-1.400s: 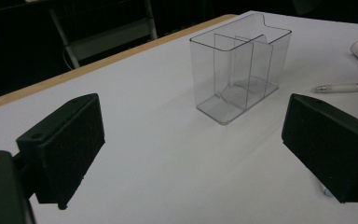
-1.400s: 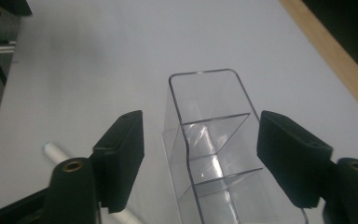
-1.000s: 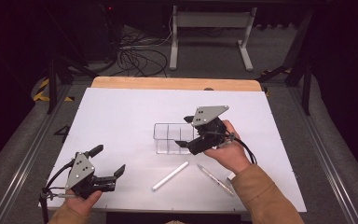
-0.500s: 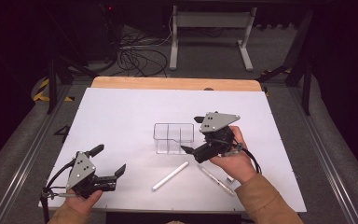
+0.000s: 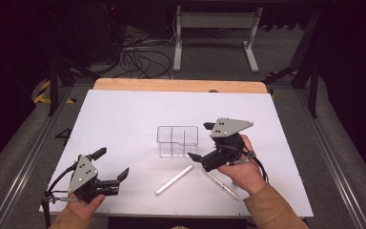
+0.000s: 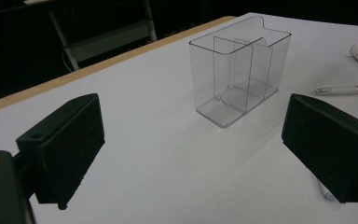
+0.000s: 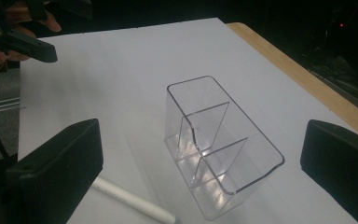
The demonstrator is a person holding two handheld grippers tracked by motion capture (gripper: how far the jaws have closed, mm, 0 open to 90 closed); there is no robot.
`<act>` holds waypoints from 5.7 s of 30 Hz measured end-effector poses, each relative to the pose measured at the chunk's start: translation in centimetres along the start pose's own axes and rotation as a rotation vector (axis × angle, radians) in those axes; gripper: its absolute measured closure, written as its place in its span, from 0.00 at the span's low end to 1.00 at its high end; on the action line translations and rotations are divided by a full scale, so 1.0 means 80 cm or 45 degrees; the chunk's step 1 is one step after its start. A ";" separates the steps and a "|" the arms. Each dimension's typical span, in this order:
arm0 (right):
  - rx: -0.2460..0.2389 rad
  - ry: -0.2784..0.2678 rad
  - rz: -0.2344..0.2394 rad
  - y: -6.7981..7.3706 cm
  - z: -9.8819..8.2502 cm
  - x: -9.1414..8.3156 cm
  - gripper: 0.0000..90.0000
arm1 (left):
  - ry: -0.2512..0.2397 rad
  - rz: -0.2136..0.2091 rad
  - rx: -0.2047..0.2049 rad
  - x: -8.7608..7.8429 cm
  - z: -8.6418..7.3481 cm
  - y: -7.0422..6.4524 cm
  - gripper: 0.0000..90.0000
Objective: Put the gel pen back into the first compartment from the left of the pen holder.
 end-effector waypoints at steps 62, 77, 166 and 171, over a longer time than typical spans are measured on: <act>0.265 0.659 -0.208 -0.004 -0.166 0.010 0.58 | -0.002 -0.002 -0.002 -0.001 0.000 0.000 0.07; 0.332 0.757 -0.254 -0.005 -0.181 0.021 0.75 | -0.001 -0.003 0.000 -0.001 0.000 -0.001 0.07; 0.344 -0.053 -0.174 0.005 -0.075 -0.044 0.89 | 0.001 -0.005 0.002 0.000 0.000 -0.002 0.07; 0.340 -0.079 -0.170 0.004 -0.073 -0.045 0.89 | 0.003 -0.004 0.006 0.000 0.000 -0.002 0.07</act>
Point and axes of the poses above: each handheld gripper's, and its own axes: x roughly forward along the jaws, z roughly out of its top, y roughly to its left, the point moved 8 cm from there along x, roughly forward along the jaws, and after that the axes turned 9 degrees about x, right-handed, at the moved point
